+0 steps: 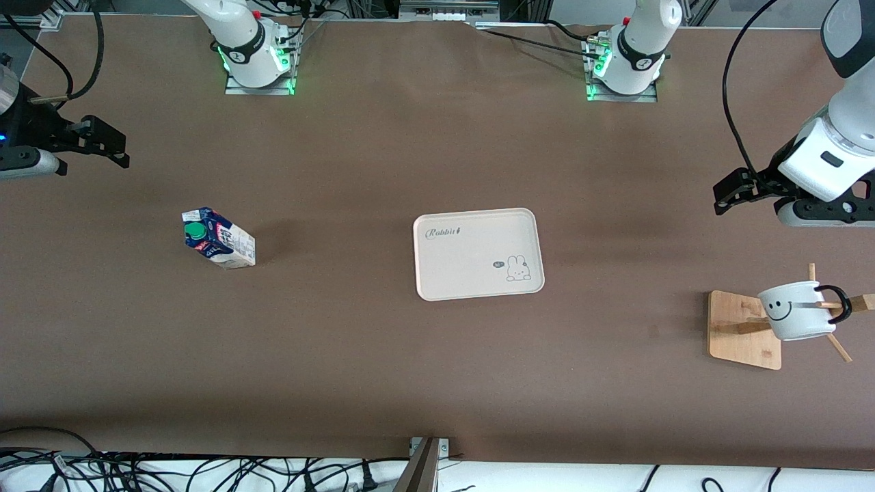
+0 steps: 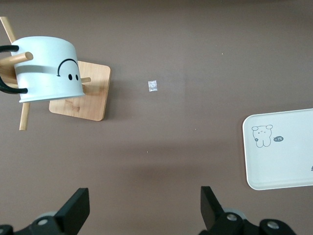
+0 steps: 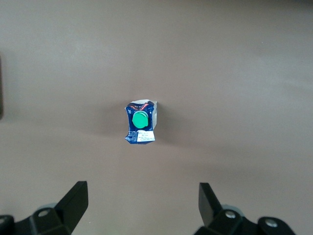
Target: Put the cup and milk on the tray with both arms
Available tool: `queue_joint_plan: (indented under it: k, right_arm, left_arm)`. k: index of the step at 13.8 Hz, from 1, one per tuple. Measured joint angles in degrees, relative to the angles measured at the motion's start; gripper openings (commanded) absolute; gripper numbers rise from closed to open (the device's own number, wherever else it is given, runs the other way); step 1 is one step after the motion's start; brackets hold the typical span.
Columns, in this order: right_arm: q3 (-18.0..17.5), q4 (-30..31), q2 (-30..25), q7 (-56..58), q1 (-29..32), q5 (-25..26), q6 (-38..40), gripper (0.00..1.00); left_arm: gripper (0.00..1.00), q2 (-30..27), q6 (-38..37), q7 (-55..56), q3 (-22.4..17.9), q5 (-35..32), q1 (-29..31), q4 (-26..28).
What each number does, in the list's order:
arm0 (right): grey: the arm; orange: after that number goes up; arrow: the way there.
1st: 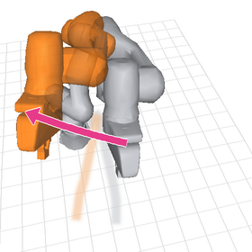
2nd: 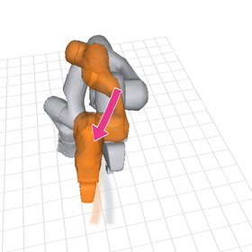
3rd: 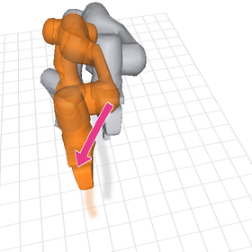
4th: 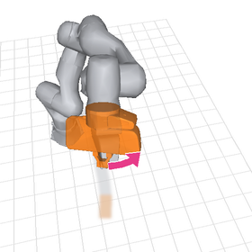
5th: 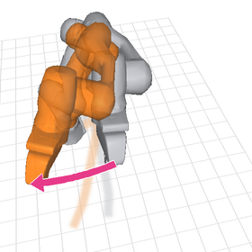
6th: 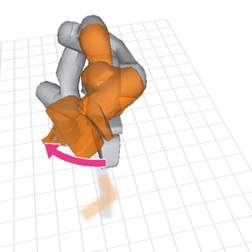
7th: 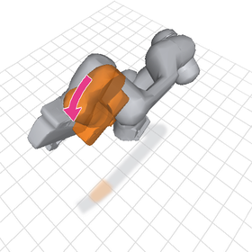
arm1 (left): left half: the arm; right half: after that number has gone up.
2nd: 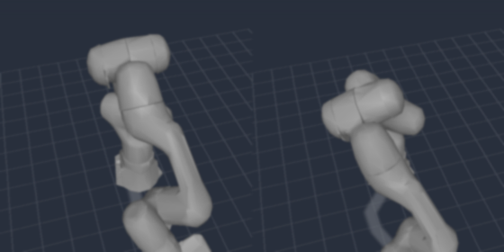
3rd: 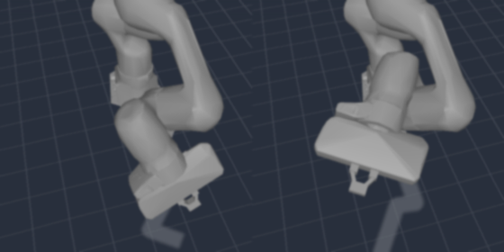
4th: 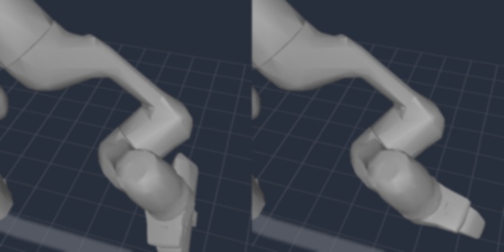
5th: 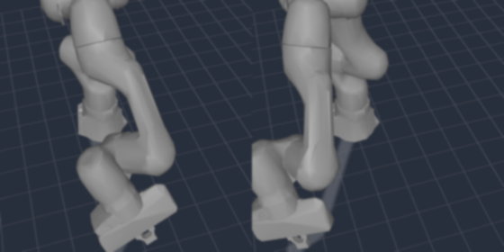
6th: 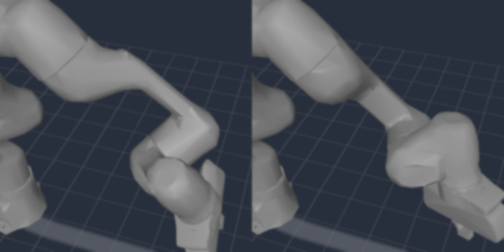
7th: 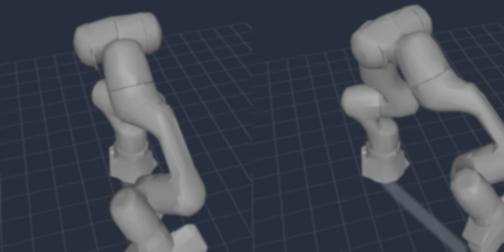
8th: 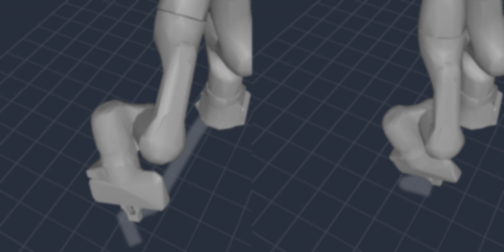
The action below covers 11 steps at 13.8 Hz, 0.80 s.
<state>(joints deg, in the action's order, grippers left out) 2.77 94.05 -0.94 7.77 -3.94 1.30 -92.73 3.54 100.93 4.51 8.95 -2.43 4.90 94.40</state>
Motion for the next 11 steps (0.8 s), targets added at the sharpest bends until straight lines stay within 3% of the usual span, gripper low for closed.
queue_joint_plan:
  k: [4, 11]
  right_arm:
    - [0.0, 0.0, 0.0, 0.0, 0.0, 0.0, 0.0, 1.0]
    - [0.0, 0.0, 0.0, 0.0, 0.0, 0.0, 0.0, 1.0]
  left_arm:
    - [1.0, 1.4, -0.5, 0.0, 0.0, 0.0, -0.2, -1.8]
    - [1.0, 8.9, -0.8, 0.5, -0.7, -0.9, 0.3, -7.3]
